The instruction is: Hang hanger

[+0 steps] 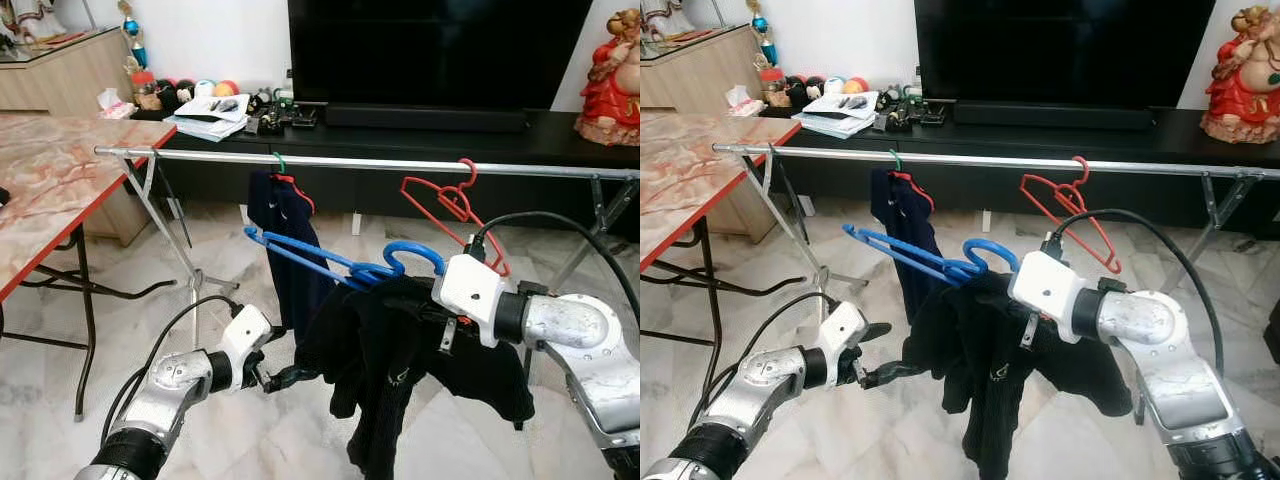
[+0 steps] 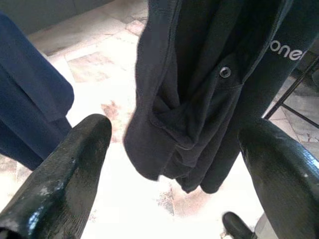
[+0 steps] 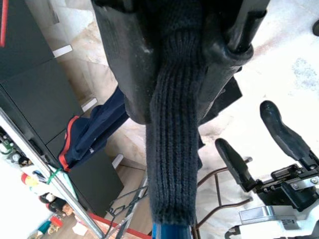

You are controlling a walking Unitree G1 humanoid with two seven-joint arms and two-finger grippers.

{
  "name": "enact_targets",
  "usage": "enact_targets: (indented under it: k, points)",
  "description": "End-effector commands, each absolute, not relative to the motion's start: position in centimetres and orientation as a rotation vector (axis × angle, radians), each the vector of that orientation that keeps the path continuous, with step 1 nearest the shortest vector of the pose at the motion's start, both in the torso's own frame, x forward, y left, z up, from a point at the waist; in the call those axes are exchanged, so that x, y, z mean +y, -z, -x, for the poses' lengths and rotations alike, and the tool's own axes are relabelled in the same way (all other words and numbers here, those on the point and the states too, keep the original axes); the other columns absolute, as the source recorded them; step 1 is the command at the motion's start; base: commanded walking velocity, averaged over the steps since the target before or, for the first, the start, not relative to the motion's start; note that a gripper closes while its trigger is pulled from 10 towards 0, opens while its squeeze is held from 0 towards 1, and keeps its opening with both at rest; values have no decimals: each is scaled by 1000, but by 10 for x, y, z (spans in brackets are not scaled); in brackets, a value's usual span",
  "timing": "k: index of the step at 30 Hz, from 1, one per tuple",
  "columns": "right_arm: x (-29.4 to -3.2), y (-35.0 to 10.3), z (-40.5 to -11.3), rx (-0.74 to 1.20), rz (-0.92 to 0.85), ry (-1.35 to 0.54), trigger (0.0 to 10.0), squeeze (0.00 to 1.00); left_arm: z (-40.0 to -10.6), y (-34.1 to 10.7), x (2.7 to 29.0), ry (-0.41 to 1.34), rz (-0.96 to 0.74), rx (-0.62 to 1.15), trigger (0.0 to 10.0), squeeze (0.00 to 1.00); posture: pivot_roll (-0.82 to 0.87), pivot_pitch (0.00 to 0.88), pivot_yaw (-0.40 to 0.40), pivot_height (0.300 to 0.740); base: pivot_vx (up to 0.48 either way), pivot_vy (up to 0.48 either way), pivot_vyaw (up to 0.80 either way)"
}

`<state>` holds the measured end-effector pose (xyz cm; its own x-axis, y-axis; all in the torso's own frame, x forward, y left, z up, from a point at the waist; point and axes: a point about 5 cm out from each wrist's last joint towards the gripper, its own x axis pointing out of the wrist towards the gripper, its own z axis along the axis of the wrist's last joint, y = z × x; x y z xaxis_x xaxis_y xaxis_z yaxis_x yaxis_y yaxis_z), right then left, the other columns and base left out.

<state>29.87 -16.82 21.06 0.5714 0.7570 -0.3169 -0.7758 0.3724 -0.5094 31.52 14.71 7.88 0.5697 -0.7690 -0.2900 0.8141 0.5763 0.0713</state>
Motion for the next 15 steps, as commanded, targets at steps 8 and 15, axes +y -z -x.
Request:
enact_targets:
  k: [8,15]
  points:
    - [-161,-233,-282,-82,675,-1057,0,0,-327,-97,136,927,-225,119,10000,0,50,49,78,740,0,0,0]
    - [-161,-234,-279,-88,671,-1069,0,0,-329,-100,133,954,-227,107,10000,0,48,51,78,740,0,0,0]
